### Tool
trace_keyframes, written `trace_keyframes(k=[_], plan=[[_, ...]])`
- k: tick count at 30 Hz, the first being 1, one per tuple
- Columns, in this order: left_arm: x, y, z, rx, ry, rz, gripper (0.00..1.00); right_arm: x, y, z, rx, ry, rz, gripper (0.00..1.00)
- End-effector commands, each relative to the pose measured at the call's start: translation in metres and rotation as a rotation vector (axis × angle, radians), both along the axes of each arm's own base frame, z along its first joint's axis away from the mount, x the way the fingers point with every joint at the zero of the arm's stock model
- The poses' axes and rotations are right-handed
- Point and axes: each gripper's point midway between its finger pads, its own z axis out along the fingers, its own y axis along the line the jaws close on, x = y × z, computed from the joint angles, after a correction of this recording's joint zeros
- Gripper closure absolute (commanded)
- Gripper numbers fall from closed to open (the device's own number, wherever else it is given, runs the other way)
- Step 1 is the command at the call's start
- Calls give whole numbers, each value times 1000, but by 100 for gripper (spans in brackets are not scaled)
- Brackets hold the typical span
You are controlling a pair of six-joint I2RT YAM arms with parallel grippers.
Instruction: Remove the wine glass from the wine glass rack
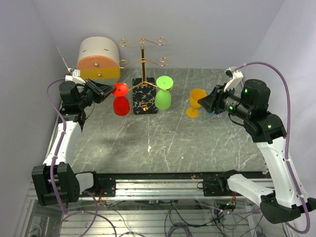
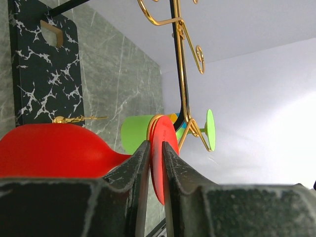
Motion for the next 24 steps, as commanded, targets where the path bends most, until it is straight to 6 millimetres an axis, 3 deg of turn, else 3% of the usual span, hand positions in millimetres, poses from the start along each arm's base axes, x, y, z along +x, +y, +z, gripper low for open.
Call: trace_keyframes(k=[1,5,14,24], plan=[[-6,-2,19,-17,-63,-26,76,0,-3,7,0,-39,-13,67],[-12,0,28,-35,-69,-14,81,0,-3,9,5,-48,-19,67],[-20,-2,55,-112,-117,-20,83,0,-2,10,17,-54,-15,67],[-18,-9,53,-189,-107,-69,83,-1,-2,12,24,-57,-14,67]])
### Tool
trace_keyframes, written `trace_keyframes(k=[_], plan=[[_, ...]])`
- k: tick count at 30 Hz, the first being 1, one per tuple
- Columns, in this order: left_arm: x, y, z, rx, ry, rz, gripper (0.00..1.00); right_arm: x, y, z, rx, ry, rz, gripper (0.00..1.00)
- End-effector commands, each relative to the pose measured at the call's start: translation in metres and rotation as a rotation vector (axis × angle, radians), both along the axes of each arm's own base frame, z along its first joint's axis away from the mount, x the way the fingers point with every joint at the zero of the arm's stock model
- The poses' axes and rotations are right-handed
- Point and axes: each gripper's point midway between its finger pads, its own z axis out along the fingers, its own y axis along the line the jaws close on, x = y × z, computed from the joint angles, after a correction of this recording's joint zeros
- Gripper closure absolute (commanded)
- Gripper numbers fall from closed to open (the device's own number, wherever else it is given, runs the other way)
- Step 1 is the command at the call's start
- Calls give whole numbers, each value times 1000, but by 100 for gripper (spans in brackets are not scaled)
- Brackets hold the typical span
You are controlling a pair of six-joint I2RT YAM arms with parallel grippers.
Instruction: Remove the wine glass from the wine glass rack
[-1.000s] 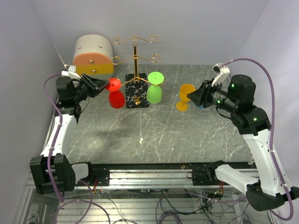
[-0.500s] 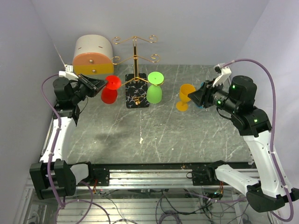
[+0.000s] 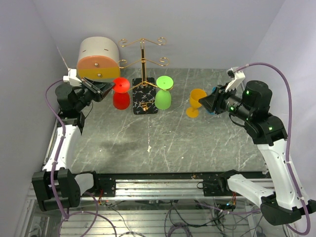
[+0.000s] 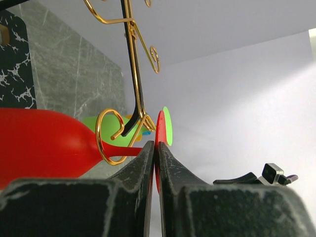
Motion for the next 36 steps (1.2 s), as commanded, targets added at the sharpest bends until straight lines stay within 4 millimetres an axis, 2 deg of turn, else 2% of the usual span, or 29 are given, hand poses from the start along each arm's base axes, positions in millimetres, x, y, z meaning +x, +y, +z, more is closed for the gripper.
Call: trace_keyframes(k=[1,5,15,20,23,30,34,36], plan=[[-2,-3,12,-18,-48,-38,83,-1,1,7,16,-30,3,67],[4,-8,13,-9,-48,-47,83,0,4,6,26,-26,12,67],[24,-37,16,11,-52,-99,83,0,4,8,28,-26,15,67],[46,-27,11,94,-38,-11,83,0,4,9,27,-28,17,67],[58,-16,18,160,-60,63,83,0,6,9,30,-30,23,67],[75,-8,33,114,-98,123,83,0,5,10,28,-34,24,67],[72,-5,54,74,-152,143,83,0,5,12,24,-40,22,67],[67,-3,71,63,-198,159,83,1,6,12,28,-40,26,67]])
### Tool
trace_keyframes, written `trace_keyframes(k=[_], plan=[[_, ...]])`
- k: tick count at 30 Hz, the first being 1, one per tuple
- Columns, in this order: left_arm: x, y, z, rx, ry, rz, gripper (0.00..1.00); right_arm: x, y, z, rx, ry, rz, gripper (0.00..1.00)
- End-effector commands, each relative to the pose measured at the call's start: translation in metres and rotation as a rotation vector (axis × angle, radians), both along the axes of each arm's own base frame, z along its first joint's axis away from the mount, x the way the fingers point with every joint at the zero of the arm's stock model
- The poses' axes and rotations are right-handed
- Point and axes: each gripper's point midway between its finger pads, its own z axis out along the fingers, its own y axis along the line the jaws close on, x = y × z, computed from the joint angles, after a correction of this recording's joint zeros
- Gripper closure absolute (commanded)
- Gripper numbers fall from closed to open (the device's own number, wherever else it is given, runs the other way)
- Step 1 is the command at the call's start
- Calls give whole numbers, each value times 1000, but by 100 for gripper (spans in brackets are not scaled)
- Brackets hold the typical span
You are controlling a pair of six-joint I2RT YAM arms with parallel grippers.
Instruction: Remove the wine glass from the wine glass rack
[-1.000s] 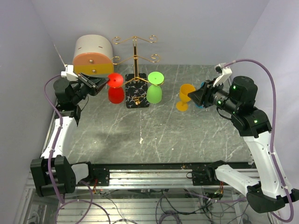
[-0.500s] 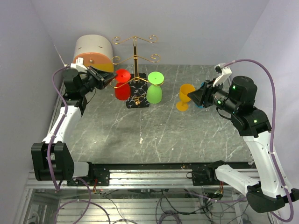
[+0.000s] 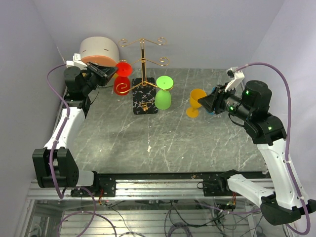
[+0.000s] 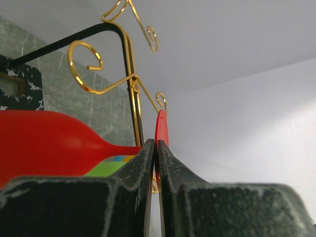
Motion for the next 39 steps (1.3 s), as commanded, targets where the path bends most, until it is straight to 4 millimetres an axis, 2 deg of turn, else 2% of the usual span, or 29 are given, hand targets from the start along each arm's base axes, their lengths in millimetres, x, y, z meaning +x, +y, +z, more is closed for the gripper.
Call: trace_keyframes(k=[1,6,9,14,18,21,24,26,28,32,35,39], plan=[[-6,10,66,-28,-199,59,83,1,3,11,15,-39,15,67],[-23,19,120,-10,-359,123,83,1,8,11,29,-35,34,67],[-42,17,151,-24,-422,106,83,0,9,14,41,-39,44,67],[-94,6,204,-133,-538,10,83,-5,19,24,84,-55,101,67],[-149,-4,232,-235,-622,-105,83,-21,46,45,196,-89,286,65],[-184,-6,239,-295,-654,-157,83,-36,70,69,318,-144,480,57],[-219,-7,243,-319,-680,-188,83,-46,87,75,434,-106,656,55],[-238,-8,246,-319,-696,-201,84,-51,92,89,490,-168,743,53],[-257,-9,249,-321,-715,-212,84,-51,95,94,519,-199,788,49],[-286,-11,251,-343,-742,-255,84,-47,105,103,556,-235,851,42],[-300,-12,249,-374,-751,-287,85,-49,121,103,588,-243,942,42],[-313,-10,244,-422,-760,-312,87,-51,132,103,629,-267,1025,42]])
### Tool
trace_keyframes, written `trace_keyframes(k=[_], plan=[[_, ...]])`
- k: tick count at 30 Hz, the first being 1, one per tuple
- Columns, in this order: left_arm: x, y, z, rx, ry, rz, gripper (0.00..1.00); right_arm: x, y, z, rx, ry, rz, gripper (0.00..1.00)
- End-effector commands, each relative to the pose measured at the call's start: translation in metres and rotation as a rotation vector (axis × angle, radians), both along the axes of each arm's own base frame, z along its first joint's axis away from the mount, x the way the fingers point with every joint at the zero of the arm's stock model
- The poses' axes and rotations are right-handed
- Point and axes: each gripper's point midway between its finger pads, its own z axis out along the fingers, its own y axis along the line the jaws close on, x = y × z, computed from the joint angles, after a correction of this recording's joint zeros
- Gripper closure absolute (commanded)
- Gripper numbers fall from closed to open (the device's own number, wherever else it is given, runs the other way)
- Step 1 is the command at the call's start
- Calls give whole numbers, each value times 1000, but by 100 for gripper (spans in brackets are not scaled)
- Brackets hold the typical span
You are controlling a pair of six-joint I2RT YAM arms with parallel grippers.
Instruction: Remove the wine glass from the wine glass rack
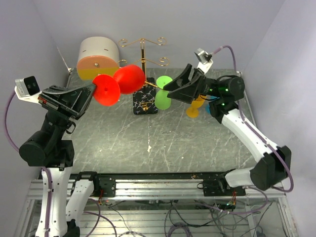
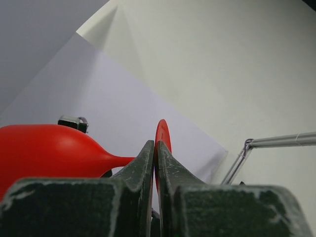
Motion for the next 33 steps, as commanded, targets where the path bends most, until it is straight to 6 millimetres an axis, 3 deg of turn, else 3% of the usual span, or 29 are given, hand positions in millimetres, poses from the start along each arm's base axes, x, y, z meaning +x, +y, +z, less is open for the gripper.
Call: trace_keyframes(k=[1,7,14,22,33], plan=[[-15,0,-6,-34,-7,-71,87,-26,1,24,115,-158,129,42],[-35,2,-12,-46,4,-60,88,-31,4,27,204,-178,255,42],[-49,0,-13,-21,10,-41,88,-22,16,22,229,-139,324,42],[-43,-1,-24,-20,36,-50,89,-50,48,26,232,-160,429,42],[-35,-1,-36,-18,67,-49,89,-72,57,35,295,-174,528,45]])
